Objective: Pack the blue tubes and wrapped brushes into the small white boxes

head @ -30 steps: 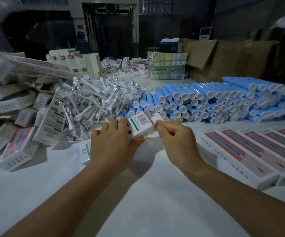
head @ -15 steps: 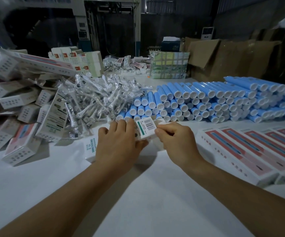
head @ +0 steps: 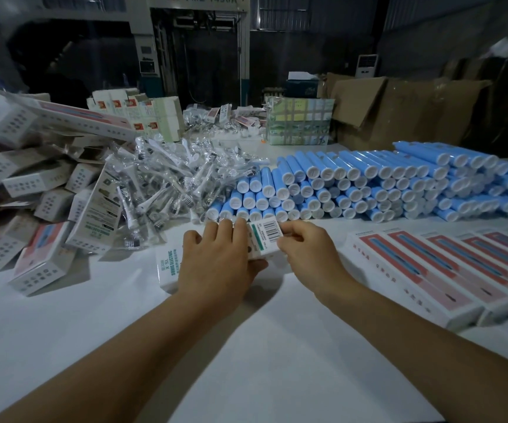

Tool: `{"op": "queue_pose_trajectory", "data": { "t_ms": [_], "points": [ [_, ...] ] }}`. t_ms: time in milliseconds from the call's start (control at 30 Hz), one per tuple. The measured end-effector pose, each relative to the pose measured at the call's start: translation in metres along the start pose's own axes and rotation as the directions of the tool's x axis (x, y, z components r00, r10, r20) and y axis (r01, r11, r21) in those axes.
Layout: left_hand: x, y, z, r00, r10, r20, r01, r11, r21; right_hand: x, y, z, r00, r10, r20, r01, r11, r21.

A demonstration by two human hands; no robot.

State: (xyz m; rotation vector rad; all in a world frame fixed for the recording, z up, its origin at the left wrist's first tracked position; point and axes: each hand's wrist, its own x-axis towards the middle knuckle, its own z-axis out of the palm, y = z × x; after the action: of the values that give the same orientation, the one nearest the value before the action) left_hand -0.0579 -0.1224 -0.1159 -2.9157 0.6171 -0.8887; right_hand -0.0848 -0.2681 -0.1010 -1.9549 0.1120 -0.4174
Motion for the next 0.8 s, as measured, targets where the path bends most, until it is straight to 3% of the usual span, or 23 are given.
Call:
{"op": "queue_pose_trajectory", "data": {
  "t_ms": [233, 300, 367, 400, 433, 467, 500, 533, 567, 633, 700, 767, 800],
  "points": [
    [0.002, 0.001, -0.001, 1.0, -0.01, 0.001, 0.01, 1.0, -0.005, 0.002, 0.002, 0.005, 0.996, -0.091, 0.01, 0.091, 0.971, -0.221],
    [0.005, 0.0, -0.002, 0.999, -0.043, -0.001, 0.043, 0.998, -0.041, 0.005, 0.0, 0.0, 0.99, -0.136, -0.043, 0.12, 0.957, -0.263],
    [0.009, -0.002, -0.005, 0.994, -0.106, -0.02, 0.103, 0.989, -0.111, 0.011, -0.003, -0.008, 0.961, -0.096, -0.258, 0.068, 0.991, -0.115],
    [0.011, -0.003, -0.007, 0.99, -0.142, -0.025, 0.137, 0.978, -0.156, 0.013, -0.005, -0.011, 0.94, 0.03, -0.34, -0.01, 0.998, 0.06],
    [0.013, -0.004, -0.008, 0.985, -0.172, -0.024, 0.164, 0.968, -0.192, 0.014, -0.008, -0.013, 0.92, 0.208, -0.331, -0.106, 0.948, 0.301],
    [0.014, -0.004, -0.009, 0.982, -0.187, -0.019, 0.179, 0.961, -0.213, 0.014, -0.011, -0.011, 0.905, 0.379, -0.195, -0.213, 0.798, 0.564],
    [0.014, -0.003, -0.009, 0.983, -0.186, -0.013, 0.178, 0.959, -0.222, 0.014, -0.011, -0.009, 0.887, 0.461, 0.027, -0.324, 0.579, 0.748],
    [0.013, -0.001, -0.01, 0.986, -0.168, -0.005, 0.163, 0.962, -0.219, 0.011, -0.011, -0.005, 0.875, 0.436, 0.211, -0.4, 0.405, 0.822],
    [0.012, 0.003, -0.009, 0.99, -0.139, 0.002, 0.136, 0.969, -0.204, 0.009, -0.012, -0.003, 0.883, 0.355, 0.309, -0.428, 0.335, 0.839],
    [0.01, 0.009, -0.009, 0.997, -0.077, 0.005, 0.077, 0.983, -0.168, 0.007, -0.012, 0.003, 0.925, 0.218, 0.312, -0.372, 0.345, 0.862],
    [0.008, 0.013, -0.011, 0.999, -0.035, -0.003, 0.034, 0.986, -0.161, 0.009, -0.009, 0.004, 0.962, 0.197, 0.19, -0.257, 0.407, 0.877],
    [0.006, 0.015, -0.013, 1.0, -0.012, -0.017, 0.009, 0.987, -0.16, 0.008, -0.007, 0.004, 0.99, 0.14, 0.029, -0.108, 0.597, 0.795],
    [0.005, 0.016, -0.014, 1.0, -0.005, -0.017, 0.003, 0.987, -0.159, 0.006, -0.004, 0.004, 0.996, 0.073, -0.057, -0.019, 0.76, 0.649]
  ]
}}
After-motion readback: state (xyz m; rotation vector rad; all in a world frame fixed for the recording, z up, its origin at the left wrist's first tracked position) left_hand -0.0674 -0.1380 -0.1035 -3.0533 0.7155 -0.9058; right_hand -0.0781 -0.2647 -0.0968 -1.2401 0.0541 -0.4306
